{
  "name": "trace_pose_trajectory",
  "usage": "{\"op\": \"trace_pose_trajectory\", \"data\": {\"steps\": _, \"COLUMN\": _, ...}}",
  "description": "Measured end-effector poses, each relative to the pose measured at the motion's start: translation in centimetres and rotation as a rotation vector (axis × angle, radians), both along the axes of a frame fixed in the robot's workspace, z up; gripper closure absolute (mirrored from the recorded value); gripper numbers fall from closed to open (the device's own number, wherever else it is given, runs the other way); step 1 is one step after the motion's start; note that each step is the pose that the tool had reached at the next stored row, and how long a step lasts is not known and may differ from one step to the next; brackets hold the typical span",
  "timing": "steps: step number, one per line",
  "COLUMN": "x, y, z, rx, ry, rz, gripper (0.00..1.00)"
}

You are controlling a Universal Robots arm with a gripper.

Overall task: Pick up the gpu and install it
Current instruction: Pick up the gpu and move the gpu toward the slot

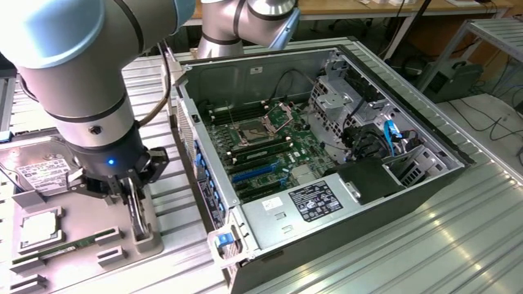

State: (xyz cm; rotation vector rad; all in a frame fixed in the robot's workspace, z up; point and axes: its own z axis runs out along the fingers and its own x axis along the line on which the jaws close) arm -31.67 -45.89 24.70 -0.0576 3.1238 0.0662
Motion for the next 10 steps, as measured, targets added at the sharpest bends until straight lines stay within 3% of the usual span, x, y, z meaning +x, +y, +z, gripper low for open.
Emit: {"op": "trace_pose_trajectory", "data": {"steps": 10, "x": 0.0, "y": 0.0, "z": 3.5, "rx": 0.0001, "ry": -0.0001, "rz": 0.0, "gripper": 0.72}}
